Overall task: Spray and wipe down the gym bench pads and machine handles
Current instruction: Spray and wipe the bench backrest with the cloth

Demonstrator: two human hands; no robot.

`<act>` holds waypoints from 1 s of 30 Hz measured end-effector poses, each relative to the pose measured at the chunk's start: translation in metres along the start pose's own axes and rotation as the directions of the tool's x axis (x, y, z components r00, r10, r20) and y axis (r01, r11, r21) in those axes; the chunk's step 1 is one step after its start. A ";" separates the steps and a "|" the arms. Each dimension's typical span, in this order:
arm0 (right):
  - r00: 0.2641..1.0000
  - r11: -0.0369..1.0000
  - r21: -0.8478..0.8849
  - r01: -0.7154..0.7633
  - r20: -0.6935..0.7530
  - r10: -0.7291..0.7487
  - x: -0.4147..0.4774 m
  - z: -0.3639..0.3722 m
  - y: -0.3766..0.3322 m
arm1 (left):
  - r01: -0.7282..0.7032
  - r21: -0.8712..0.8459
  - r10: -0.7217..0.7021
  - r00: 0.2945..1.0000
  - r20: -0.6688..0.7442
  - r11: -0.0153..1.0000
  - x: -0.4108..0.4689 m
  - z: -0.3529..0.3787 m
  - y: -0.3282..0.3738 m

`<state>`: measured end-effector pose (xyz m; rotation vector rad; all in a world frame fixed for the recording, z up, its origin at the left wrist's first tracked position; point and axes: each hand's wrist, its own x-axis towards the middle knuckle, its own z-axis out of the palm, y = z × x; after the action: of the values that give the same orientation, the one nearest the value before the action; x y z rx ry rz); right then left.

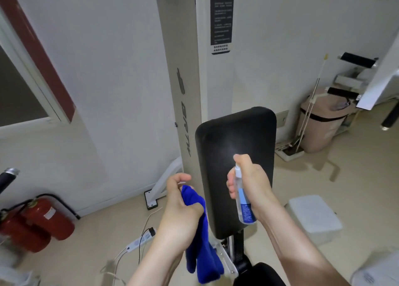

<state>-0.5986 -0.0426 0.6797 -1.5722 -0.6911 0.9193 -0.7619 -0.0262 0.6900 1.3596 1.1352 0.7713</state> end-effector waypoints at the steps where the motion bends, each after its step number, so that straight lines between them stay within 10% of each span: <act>1: 1.000 1.000 -0.007 0.007 -0.029 -0.007 0.002 0.000 0.001 | -0.010 0.001 0.010 1.000 -0.006 1.000 0.001 0.001 0.001; 8: 0.992 0.998 -0.019 0.060 0.114 -0.058 0.011 -0.013 -0.006 | 0.019 -0.340 -0.029 0.999 -0.024 0.940 0.013 0.014 0.009; 17: 0.728 0.997 -0.047 0.065 0.686 -0.016 0.016 -0.039 -0.004 | -0.336 0.051 0.339 0.939 -0.062 0.940 0.030 0.038 0.037; 24: 0.937 0.981 -0.186 0.054 0.349 0.015 0.034 -0.068 0.003 | -0.518 0.667 0.703 0.711 -0.013 0.536 0.066 0.041 0.071; 30: 0.967 0.964 0.099 0.246 0.048 -0.252 0.071 -0.064 -0.054 | -0.423 0.431 0.578 0.741 -0.342 0.797 0.132 0.030 0.106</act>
<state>-0.5043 -0.0066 0.7229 -1.3449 -0.8561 0.8016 -0.6727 0.0988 0.7673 1.8773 1.3086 1.4158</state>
